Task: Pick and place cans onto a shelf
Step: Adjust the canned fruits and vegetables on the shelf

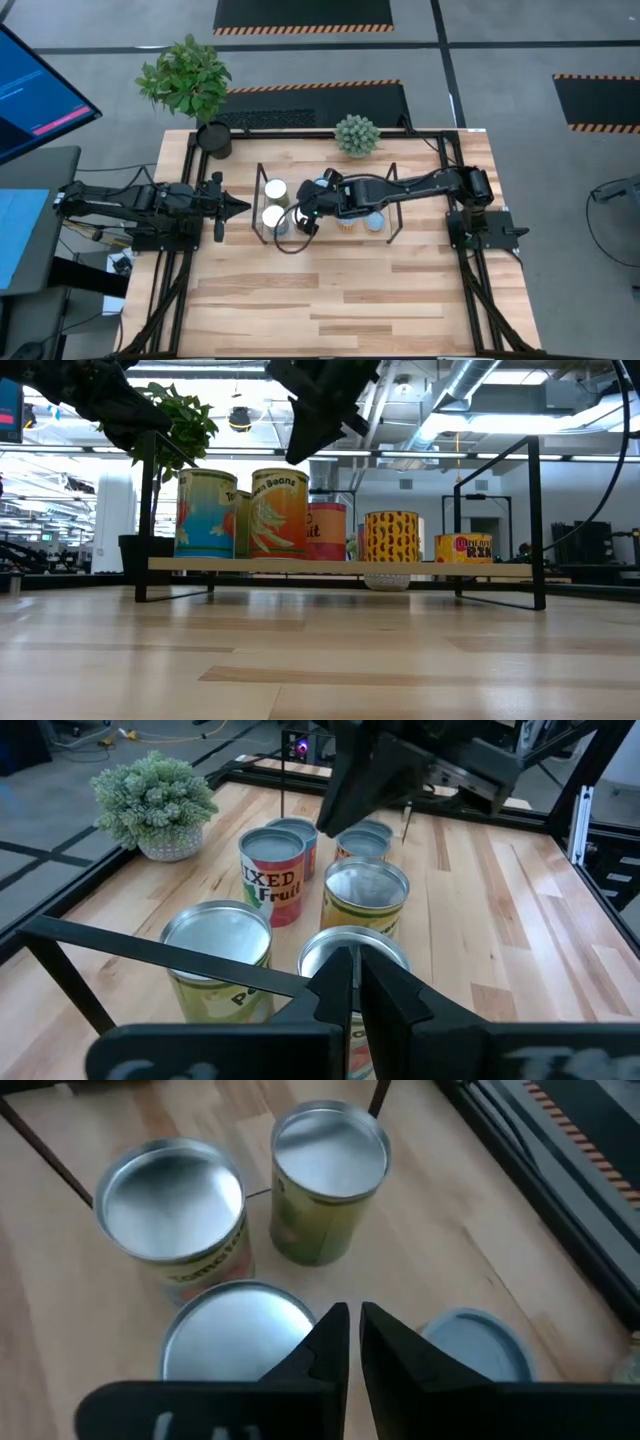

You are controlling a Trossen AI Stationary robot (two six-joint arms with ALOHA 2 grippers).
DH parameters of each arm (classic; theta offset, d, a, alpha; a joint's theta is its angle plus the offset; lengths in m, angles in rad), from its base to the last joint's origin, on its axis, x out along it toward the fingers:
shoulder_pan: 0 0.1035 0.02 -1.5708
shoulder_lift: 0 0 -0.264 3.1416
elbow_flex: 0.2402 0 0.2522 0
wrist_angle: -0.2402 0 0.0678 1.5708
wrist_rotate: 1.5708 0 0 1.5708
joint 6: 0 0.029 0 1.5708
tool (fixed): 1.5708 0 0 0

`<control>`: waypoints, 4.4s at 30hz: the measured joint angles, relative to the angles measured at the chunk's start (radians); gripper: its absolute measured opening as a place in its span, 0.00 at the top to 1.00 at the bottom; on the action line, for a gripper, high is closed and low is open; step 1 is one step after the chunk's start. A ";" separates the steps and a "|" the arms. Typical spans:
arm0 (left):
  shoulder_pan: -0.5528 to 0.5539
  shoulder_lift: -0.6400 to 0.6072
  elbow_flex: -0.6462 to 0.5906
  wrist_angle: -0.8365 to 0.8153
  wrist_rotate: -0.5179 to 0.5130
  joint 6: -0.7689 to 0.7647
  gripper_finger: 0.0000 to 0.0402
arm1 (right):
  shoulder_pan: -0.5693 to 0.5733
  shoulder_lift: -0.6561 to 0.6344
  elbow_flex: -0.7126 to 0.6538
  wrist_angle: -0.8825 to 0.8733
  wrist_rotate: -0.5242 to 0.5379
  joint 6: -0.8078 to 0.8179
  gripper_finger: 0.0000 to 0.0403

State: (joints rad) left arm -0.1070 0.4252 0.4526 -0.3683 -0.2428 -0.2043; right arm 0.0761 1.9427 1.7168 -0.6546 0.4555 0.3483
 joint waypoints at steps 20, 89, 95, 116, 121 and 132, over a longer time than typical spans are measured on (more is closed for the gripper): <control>0.000 0.000 0.000 0.000 -0.033 0.000 0.98 | -0.041 0.000 -0.051 0.006 -0.059 0.100 0.87; 0.000 0.000 0.000 -0.002 -0.052 -0.014 0.98 | -0.050 0.005 -0.058 0.005 -0.046 0.110 0.87; 0.000 0.000 0.000 -0.010 -0.058 -0.014 0.98 | -0.050 -0.011 -0.057 -0.008 0.040 0.096 0.87; 0.000 0.000 0.000 -0.034 -0.053 -0.097 0.98 | -0.229 -0.179 -0.073 -0.285 -0.243 -0.104 0.87; 0.000 0.000 0.000 -0.040 -0.053 -0.105 0.98 | -0.225 -0.092 -0.074 -0.294 -0.305 -0.282 0.87; 0.000 0.000 0.000 -0.041 -0.052 -0.141 0.98 | -0.244 -0.057 -0.074 -0.301 -0.289 -0.323 0.87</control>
State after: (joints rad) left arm -0.1068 0.4254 0.4530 -0.4097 -0.2947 -0.3450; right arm -0.1681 1.8857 1.6428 -0.9552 0.1667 0.0254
